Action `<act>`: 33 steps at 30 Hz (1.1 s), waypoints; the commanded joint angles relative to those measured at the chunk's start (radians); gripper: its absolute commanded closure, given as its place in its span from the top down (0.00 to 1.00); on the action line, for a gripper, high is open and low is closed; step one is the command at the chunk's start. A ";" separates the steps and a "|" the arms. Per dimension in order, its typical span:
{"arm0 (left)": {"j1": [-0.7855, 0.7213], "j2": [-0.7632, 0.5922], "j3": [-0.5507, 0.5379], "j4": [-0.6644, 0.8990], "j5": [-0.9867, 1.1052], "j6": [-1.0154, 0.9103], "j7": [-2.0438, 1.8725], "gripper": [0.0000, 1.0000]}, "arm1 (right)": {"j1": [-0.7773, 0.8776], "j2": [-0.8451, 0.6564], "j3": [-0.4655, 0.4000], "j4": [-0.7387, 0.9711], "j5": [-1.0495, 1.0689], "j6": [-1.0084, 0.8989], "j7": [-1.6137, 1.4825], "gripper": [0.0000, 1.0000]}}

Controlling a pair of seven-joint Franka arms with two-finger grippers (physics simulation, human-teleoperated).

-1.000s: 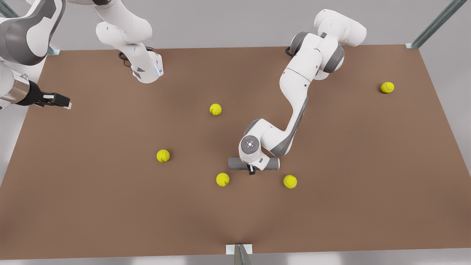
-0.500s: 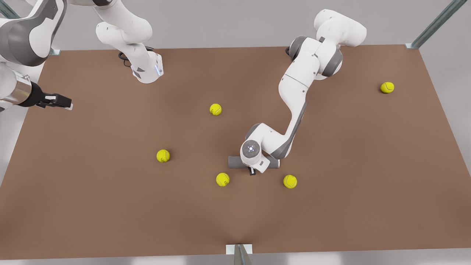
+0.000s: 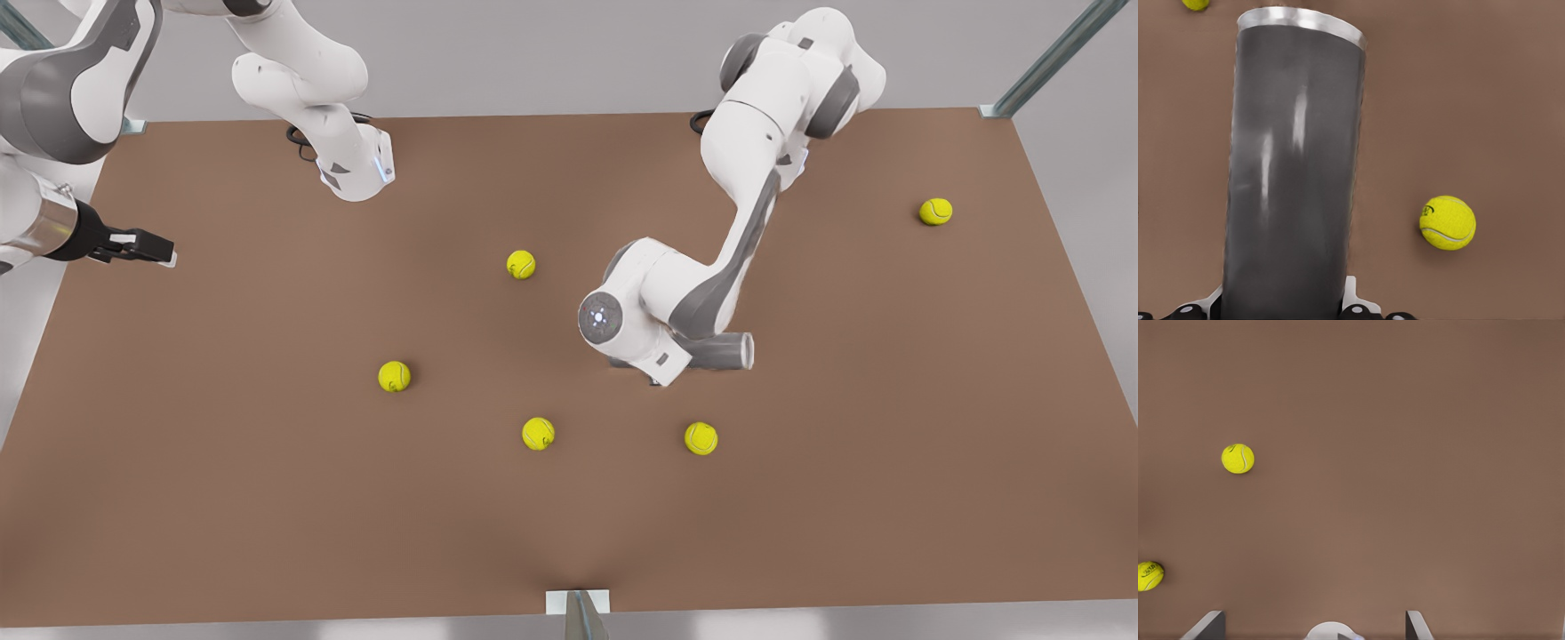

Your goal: Put the tennis tube upright

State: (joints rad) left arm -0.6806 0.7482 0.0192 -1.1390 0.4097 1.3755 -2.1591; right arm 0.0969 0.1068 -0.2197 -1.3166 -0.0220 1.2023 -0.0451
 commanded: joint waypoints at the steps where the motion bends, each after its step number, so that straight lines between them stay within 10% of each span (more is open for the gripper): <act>1: -0.031 0.002 -0.001 -0.007 0.543 -0.550 0.499 0.57 | 0.000 -0.001 -0.001 0.000 0.000 0.000 -0.001 1.00; 9: 0.024 0.128 0.136 -0.154 1.064 -0.543 0.407 0.55 | -0.002 -0.009 -0.001 0.000 -0.007 0.008 -0.002 1.00; 18: 0.131 0.217 0.134 -0.150 0.725 -0.090 -0.005 0.56 | -0.002 -0.002 -0.001 0.002 -0.001 0.008 -0.010 1.00; 33: 0.139 0.230 0.133 -0.171 0.744 0.022 -0.593 0.56 | 0.001 0.004 -0.001 0.002 -0.001 0.010 -0.016 1.00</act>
State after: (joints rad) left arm -0.5409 0.9840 0.1519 -1.3094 1.1912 1.3255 -2.3652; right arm 0.0967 0.1104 -0.2203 -1.3150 -0.0235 1.2116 -0.0541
